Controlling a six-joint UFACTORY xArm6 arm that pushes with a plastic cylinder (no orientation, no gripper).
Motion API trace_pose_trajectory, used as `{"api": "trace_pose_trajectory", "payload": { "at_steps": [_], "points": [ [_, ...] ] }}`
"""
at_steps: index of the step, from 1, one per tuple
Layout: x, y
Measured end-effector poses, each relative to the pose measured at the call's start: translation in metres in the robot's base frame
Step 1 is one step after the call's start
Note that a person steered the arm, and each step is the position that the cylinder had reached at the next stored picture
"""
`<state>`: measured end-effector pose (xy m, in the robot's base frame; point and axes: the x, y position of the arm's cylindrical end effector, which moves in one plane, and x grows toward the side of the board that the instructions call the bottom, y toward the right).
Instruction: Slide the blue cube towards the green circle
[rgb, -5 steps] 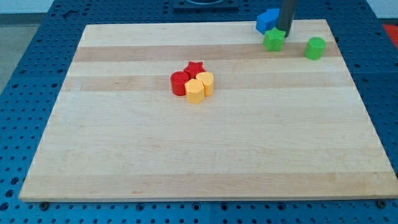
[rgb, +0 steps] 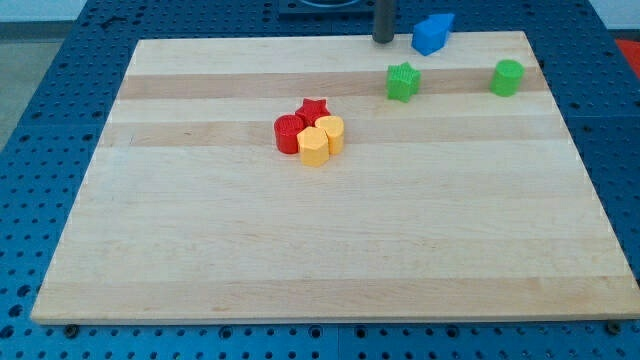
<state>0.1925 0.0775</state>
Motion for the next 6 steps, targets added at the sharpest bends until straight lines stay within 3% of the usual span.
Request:
{"api": "trace_pose_trajectory", "payload": {
  "at_steps": [4,6],
  "points": [
    [-0.001,0.049],
    [0.024,0.054]
  ]
}}
